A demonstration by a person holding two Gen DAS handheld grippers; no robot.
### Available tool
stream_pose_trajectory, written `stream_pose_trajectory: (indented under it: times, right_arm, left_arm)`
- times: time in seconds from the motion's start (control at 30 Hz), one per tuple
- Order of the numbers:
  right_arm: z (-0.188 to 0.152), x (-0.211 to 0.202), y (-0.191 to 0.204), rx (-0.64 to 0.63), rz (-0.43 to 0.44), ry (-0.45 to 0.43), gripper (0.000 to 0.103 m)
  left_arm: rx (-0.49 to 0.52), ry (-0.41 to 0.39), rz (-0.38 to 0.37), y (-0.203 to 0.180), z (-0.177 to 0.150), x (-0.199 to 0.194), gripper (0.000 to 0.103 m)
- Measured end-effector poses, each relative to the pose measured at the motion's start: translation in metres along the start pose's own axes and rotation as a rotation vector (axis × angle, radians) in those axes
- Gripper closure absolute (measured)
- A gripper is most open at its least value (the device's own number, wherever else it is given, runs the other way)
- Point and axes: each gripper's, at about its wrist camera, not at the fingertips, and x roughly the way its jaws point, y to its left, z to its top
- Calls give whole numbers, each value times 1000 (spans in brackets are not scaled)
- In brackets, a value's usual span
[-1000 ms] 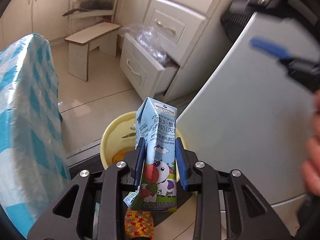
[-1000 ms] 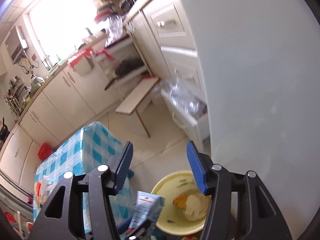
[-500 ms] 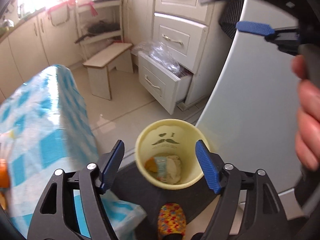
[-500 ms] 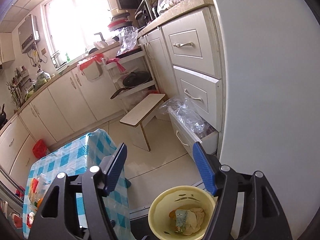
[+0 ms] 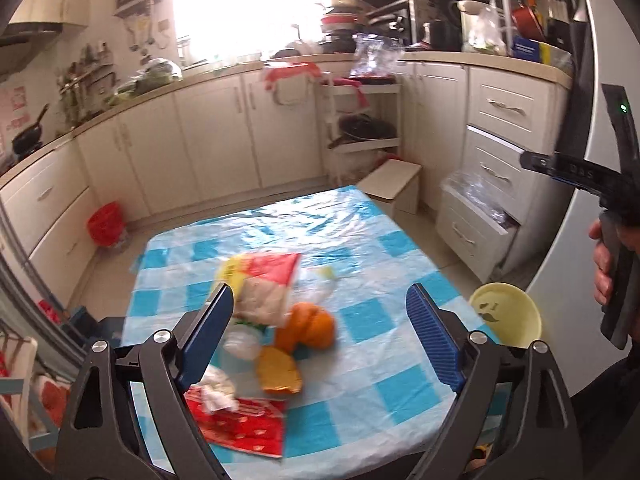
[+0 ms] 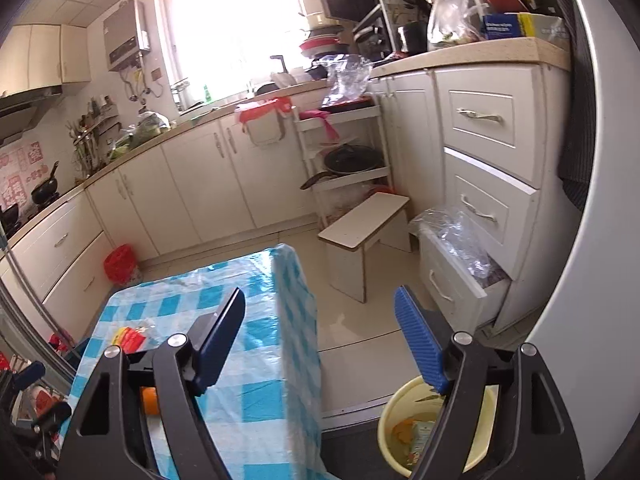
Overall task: Collect trash
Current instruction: 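Open the left tool over the yellow bin to drop the milk carton, then move both tools back over the table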
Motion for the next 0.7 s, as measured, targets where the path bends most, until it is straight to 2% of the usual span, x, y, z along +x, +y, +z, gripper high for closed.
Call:
stream_pose_trajectory:
  times: [0.23, 0.4, 0.5, 0.6, 0.7]
  right_arm:
    - [-24, 9, 84, -174, 112, 40, 23]
    - [-47, 17, 129, -301, 190, 92, 23]
    - [-58, 18, 154, -375, 284, 119, 22]
    - [-76, 19, 184, -478, 431, 182, 22]
    - [-101, 20, 216, -612, 534, 256, 22]
  left_arm:
    - [-191, 8, 141, 107, -30, -17, 18]
    - [-389, 43, 193, 160, -54, -15, 18]
    - [-520, 43, 225, 194, -67, -21, 18]
    - [-649, 38, 259, 225, -80, -27, 15]
    - [-762, 32, 244, 244, -92, -30, 15]
